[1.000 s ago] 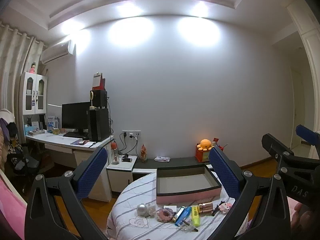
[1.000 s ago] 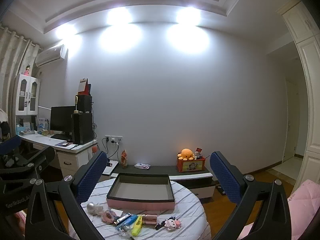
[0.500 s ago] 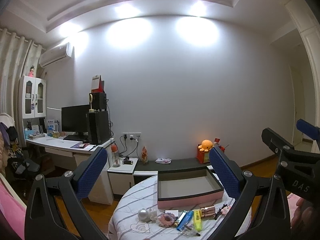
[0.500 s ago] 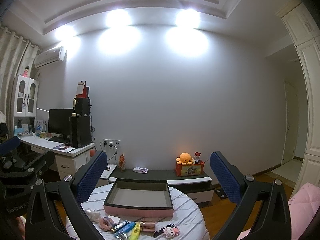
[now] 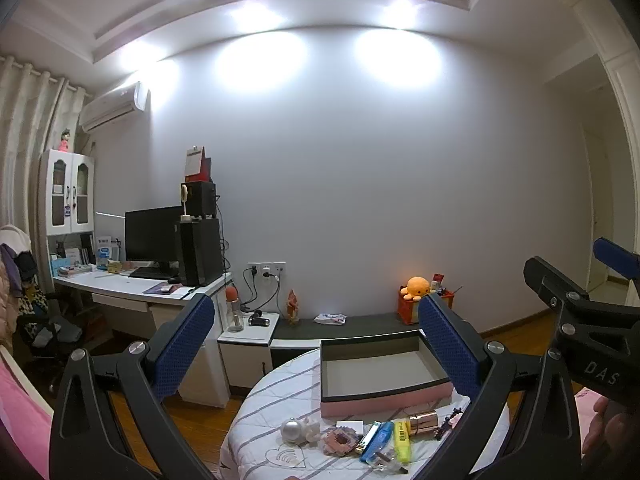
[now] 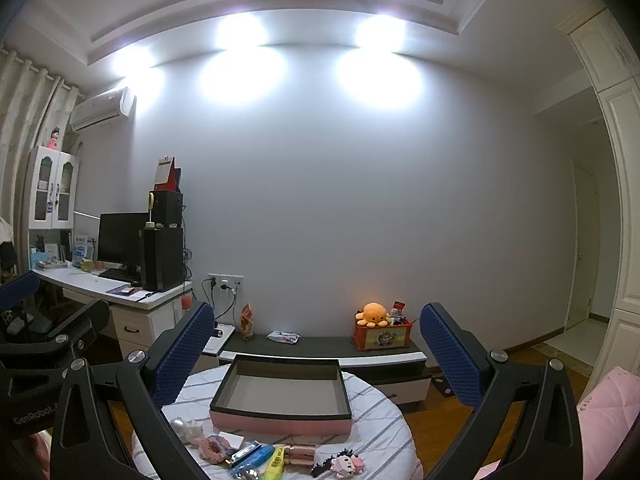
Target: Organize rigid objects
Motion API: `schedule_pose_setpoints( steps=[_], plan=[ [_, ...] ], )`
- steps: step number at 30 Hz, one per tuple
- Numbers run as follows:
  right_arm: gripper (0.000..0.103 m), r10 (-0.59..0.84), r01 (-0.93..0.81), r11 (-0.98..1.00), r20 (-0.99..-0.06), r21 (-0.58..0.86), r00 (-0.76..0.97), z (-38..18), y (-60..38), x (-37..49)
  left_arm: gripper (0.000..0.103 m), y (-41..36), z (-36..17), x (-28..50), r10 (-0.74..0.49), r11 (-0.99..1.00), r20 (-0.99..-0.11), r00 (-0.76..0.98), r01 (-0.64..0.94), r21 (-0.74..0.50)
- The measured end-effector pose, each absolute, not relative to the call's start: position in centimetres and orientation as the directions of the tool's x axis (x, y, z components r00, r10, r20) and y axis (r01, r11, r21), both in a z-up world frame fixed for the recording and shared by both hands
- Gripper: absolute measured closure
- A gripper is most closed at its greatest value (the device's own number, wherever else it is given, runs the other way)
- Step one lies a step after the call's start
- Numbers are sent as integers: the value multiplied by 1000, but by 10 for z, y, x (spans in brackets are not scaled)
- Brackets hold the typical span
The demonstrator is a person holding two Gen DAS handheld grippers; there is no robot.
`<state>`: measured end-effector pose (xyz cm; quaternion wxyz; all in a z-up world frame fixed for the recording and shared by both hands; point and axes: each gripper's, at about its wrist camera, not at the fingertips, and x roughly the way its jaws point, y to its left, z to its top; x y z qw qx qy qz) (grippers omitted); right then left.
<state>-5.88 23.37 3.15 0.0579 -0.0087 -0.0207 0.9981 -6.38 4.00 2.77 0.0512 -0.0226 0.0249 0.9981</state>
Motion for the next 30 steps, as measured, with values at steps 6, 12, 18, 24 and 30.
schedule_pose_setpoints(
  steps=[6,12,18,24,30],
  plan=[
    [0,107,-106,-993,-16,-45,-994,32,232,-63,0,34,29,-64,92,-994,-44,-995,-94,48],
    [0,102,-101,-994,-19,-49,-995,31,233,-65,0,29,28,-66,82,-995,-48,-995,-85,48],
    [0,99,-97,-994,-27,-50,-995,30,233,-68,0,29,27,-67,79,-995,-50,-996,-82,52],
    [0,98,-96,-994,-35,-53,-995,31,231,-72,0,27,25,-70,79,-995,-59,-995,-82,54],
    [0,98,-95,-994,-43,-54,-994,28,232,-79,0,28,22,-75,81,-995,-70,-994,-85,60]
  ],
)
